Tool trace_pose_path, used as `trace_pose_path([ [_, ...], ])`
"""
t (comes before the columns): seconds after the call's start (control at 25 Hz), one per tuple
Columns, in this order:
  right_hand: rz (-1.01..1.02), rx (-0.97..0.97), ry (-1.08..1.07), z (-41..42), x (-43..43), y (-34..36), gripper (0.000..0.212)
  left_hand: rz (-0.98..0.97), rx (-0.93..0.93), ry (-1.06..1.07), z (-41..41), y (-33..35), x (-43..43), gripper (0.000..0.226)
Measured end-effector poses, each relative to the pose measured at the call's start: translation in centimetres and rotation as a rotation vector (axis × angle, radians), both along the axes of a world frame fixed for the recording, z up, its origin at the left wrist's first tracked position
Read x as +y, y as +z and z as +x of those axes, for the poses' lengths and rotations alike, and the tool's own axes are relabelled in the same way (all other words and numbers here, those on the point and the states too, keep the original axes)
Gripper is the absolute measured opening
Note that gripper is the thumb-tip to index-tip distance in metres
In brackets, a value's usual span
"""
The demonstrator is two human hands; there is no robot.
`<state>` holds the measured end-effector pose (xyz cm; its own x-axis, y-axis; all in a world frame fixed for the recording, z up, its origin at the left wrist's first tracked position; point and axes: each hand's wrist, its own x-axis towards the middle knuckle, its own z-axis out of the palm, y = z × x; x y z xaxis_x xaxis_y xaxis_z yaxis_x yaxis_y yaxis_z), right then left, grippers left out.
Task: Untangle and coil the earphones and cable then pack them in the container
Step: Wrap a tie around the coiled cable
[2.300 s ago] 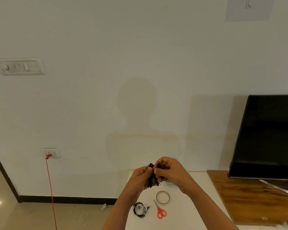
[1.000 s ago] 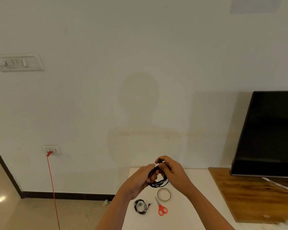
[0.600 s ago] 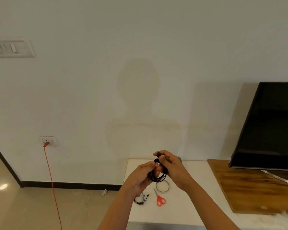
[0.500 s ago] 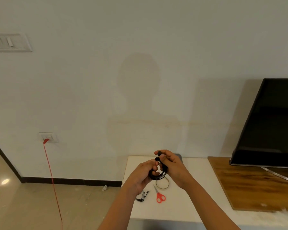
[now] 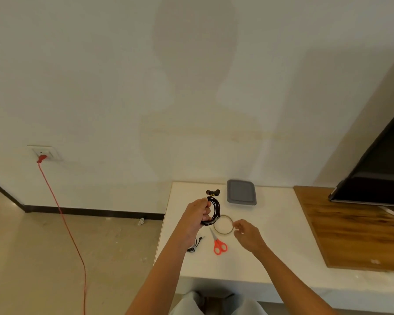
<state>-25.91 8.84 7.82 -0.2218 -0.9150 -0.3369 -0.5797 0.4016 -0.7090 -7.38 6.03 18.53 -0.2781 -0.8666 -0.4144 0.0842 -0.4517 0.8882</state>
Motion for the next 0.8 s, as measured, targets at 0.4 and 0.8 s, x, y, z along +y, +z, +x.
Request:
trace_pose_path([
  [0.4,-0.028,0.596,0.438,0.1,-5.6,-11.2,0.029,0.064,0.057,0.069,-1.1,-6.9,-4.9,0.028],
  [0.8,-0.333,-0.345,-0.162,-0.4,-3.0,-1.1,0.007,0.124,-0.106,0.185,-1.7,-2.4,-4.0,0.023],
])
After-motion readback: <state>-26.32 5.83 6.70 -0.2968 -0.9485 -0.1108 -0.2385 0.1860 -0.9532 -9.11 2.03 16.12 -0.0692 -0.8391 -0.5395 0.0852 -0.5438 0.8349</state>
